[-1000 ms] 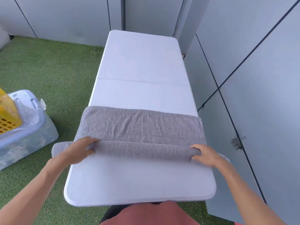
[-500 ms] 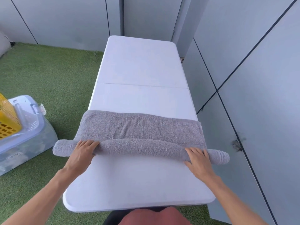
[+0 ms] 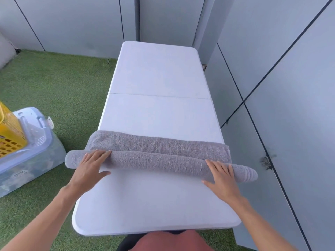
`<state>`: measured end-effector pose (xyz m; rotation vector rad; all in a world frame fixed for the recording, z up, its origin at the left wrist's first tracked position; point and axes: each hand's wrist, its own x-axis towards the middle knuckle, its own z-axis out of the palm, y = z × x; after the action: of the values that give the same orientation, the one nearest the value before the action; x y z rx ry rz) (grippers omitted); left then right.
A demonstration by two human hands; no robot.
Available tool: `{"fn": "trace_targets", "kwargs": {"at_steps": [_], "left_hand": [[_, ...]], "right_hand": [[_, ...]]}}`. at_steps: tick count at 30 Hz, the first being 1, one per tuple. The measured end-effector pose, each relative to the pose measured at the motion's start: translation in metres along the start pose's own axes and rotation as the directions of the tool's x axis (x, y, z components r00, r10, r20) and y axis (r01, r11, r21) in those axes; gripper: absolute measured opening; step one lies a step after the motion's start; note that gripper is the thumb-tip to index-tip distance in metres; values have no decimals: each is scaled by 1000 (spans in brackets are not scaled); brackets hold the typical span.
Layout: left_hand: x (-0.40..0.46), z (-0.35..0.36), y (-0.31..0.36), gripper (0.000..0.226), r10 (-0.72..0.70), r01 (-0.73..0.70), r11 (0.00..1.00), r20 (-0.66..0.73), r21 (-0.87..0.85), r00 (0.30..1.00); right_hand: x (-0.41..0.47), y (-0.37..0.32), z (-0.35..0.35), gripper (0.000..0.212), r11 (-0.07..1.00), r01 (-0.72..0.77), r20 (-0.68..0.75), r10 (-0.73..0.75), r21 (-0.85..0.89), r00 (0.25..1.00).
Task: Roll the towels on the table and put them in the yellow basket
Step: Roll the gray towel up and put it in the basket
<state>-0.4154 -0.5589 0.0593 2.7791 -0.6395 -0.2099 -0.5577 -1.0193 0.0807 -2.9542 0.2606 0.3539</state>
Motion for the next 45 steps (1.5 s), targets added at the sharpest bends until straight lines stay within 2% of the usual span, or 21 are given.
{"fn": "trace_targets", "kwargs": {"at_steps": [3,5,7,8,10,12,13,15,17,20,22,24,26,29,30,31,33,35,39,42,45], "left_hand": [[6,0,12,67,-46,48,998,-57,49,997],[9,-5,14,55,-69,70,996,-4,52,998],[10,-18,12,48,-94,88,995,218,38,971],[11,-25,9,47,-99,91,995,357,38,929],[10,-33,4,50,-93,118,993,521,-15,848],[6,-29,-2,52,-77,134,986,442,-99,894],[4,-23,-2,49,-71,127,980,322,-154,944],[-1,-15,2,40,-57,62,979,30,-195,998],[-8,-8,6,44,-14,2,993,-104,-116,994],[-17,4,4,69,132,-129,990,-63,54,989],[-19,9,3,64,129,-127,991,-52,36,990],[-16,4,6,56,55,-55,998,7,-12,998],[-12,-9,11,52,-38,52,995,154,-89,987],[-7,-26,8,57,-124,257,936,457,-242,881],[-6,-30,7,55,-125,289,909,465,-301,877],[-4,-33,6,49,-121,274,896,400,-350,909],[-3,-34,7,36,-142,189,907,149,-377,979],[-6,-31,5,31,-147,136,936,-10,-323,989],[-15,-22,-7,65,-50,60,991,87,-121,995],[-15,-15,-3,59,-112,115,990,44,-82,993],[-6,-13,24,46,-265,264,964,-29,-33,964]], "right_hand": [[2,-5,0,61,1000,-8,-56,8,-2,998],[3,-3,-6,54,1000,9,-30,-8,22,1000],[1,6,-13,50,998,45,84,-49,51,995],[0,12,-17,48,993,49,161,-65,103,985],[-3,22,-27,46,955,-7,316,-92,297,944],[-4,25,-30,45,885,-67,283,-75,461,956],[-5,24,-28,45,878,-50,155,-27,476,988],[-6,20,-21,46,938,0,-105,39,348,994],[-11,12,-16,56,977,-5,-123,32,213,992],[-15,4,-11,74,998,-7,23,5,64,1000],[-12,3,-10,70,999,-19,-1,19,34,1000],[-8,5,-14,60,1000,-12,-3,12,11,1000],[-3,11,-22,50,999,23,87,-27,48,996],[2,23,-38,40,961,-57,318,-33,270,947],[2,26,-38,38,942,-72,302,-31,327,953],[2,29,-36,37,933,-76,221,-3,351,975],[0,31,-28,40,938,-73,-1,77,338,997],[-4,32,-25,51,941,-77,-63,104,329,993],[-11,41,-24,68,994,-84,62,80,70,995],[-8,32,-17,57,979,-200,-9,201,38,980],[-3,4,-10,41,935,-341,-85,349,97,933]]}}
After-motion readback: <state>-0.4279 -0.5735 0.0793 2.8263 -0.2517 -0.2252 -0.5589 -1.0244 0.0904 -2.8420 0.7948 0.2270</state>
